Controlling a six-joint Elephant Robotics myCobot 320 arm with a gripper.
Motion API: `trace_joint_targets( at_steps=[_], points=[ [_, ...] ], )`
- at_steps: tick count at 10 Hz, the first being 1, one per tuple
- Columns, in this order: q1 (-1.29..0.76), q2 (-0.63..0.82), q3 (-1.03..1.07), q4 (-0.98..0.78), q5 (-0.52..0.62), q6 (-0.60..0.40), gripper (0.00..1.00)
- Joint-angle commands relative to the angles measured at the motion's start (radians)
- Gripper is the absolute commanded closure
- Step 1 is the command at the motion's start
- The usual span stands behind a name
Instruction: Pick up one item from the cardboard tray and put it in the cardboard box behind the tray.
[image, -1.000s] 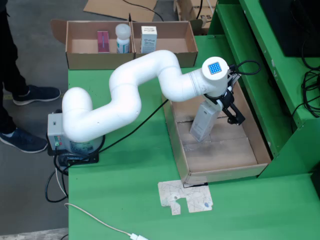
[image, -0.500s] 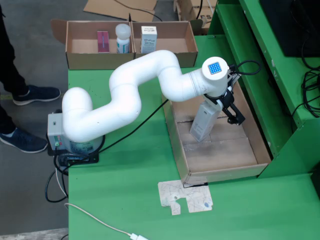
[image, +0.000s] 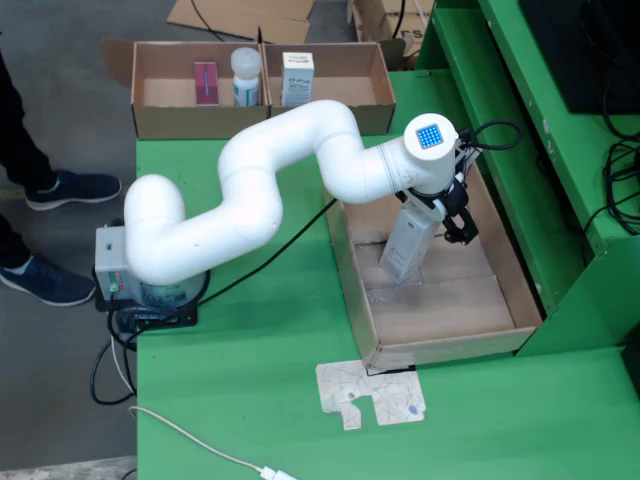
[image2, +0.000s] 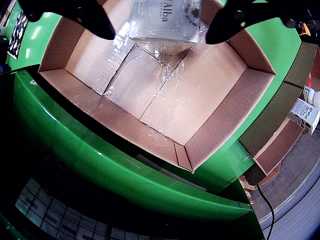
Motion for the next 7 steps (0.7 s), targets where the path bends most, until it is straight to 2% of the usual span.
trace_joint_targets(
  at_steps=[1, 3, 7],
  points=[
    [-0.005, 0.026, 0.026, 0.012, 0.006, 0.003, 0.8],
    [-0.005, 0.026, 0.026, 0.012, 0.006, 0.003, 1.0],
    [-0.005, 0.026, 0.026, 0.012, 0.006, 0.003, 1.0]
  ],
)
